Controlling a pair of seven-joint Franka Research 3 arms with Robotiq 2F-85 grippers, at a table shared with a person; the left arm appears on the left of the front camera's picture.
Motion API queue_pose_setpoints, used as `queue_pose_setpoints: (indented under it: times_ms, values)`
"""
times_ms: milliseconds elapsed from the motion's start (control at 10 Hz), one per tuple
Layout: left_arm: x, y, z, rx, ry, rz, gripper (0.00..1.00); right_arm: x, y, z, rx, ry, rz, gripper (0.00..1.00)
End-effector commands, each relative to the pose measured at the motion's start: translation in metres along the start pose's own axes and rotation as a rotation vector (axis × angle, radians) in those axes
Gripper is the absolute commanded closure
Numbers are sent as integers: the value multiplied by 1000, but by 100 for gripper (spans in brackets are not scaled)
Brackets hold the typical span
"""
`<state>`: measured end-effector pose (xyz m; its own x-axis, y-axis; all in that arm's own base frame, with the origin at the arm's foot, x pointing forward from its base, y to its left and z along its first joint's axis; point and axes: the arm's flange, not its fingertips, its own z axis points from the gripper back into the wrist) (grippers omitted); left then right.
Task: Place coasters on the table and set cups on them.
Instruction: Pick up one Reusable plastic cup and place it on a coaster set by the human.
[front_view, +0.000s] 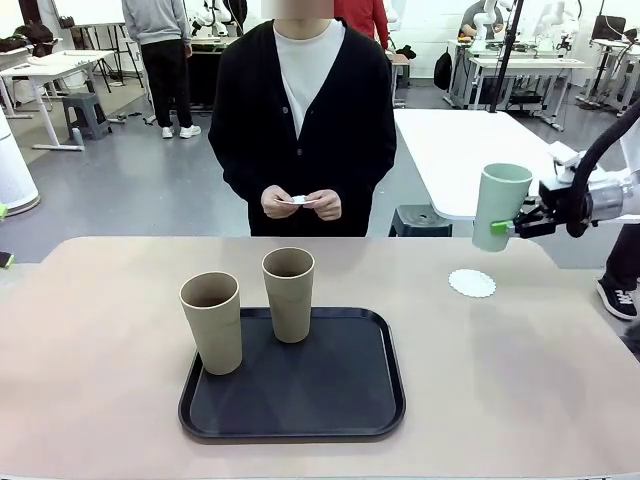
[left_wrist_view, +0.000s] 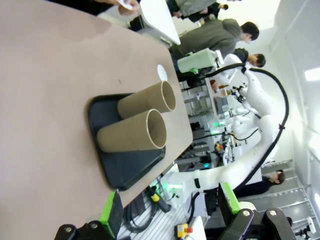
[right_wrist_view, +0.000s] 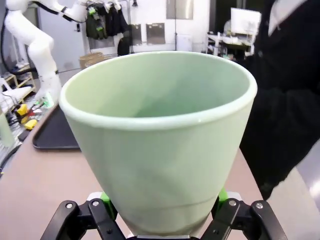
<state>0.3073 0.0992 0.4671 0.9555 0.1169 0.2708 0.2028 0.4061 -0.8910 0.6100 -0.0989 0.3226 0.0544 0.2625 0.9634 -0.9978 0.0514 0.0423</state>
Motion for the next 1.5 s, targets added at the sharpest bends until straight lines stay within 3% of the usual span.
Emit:
queue_pose_setpoints:
  times_ms: [0, 300, 1400]
  values:
    - [1, -1, -1, -8, -8, 0, 0, -9, -23, -5, -7, -11, -59, 18]
    - [1, -1, -1, -8, -8, 0, 0, -35, -31, -10, 22, -36, -133, 18]
    - [1, -1, -1, -8, -8, 0, 0, -43, 21, -24, 16, -25, -132, 18]
